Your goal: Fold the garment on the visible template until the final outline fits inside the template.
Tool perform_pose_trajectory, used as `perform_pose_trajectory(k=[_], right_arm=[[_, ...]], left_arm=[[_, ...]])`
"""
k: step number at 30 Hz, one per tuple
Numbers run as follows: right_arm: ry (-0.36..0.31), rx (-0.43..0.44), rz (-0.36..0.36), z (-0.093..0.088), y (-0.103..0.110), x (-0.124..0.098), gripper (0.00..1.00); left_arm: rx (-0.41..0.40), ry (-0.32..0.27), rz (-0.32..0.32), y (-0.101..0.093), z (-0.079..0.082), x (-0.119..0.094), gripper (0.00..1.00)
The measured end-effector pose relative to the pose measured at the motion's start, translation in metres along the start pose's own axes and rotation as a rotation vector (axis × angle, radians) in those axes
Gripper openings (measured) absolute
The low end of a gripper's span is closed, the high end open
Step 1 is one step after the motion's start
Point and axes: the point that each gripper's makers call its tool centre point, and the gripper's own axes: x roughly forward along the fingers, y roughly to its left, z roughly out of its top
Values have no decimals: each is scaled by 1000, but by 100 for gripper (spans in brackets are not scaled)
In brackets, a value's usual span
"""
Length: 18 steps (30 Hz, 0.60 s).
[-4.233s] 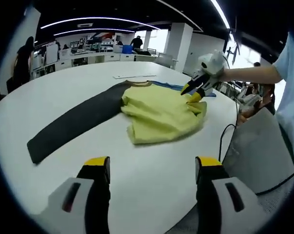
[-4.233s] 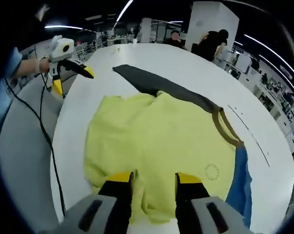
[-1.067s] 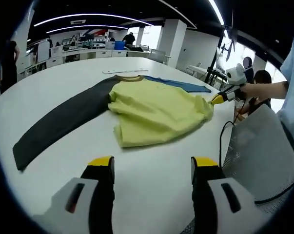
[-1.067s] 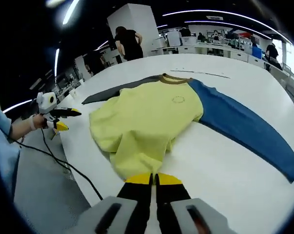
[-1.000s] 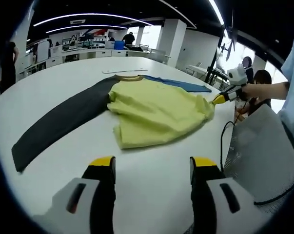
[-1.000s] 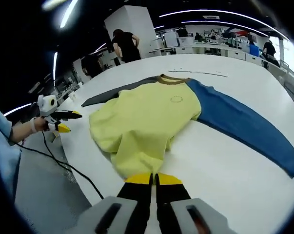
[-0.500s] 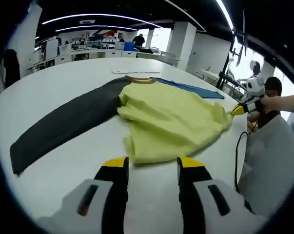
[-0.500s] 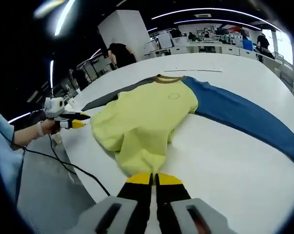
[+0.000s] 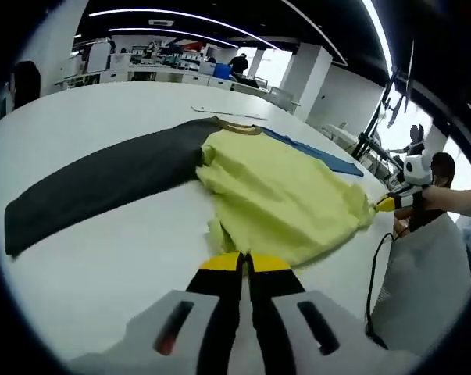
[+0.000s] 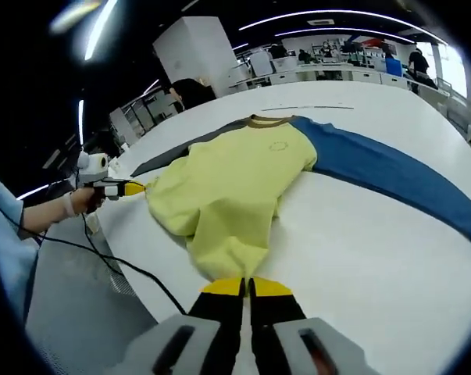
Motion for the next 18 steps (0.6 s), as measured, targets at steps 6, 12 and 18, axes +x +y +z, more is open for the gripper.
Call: perform_pose_trajectory(k=[6, 12, 18], right_arm=[[-14, 3, -5, 3, -1, -3, 0], [-24, 8, -10, 4, -4, -5, 0], [-32, 15, -15, 5, -6, -5, 0]], left_arm=[[34, -36, -62, -23, 28, 1, 0], [123, -52, -109, -46, 60, 18, 0], [134, -28, -148, -58, 69, 51, 0]])
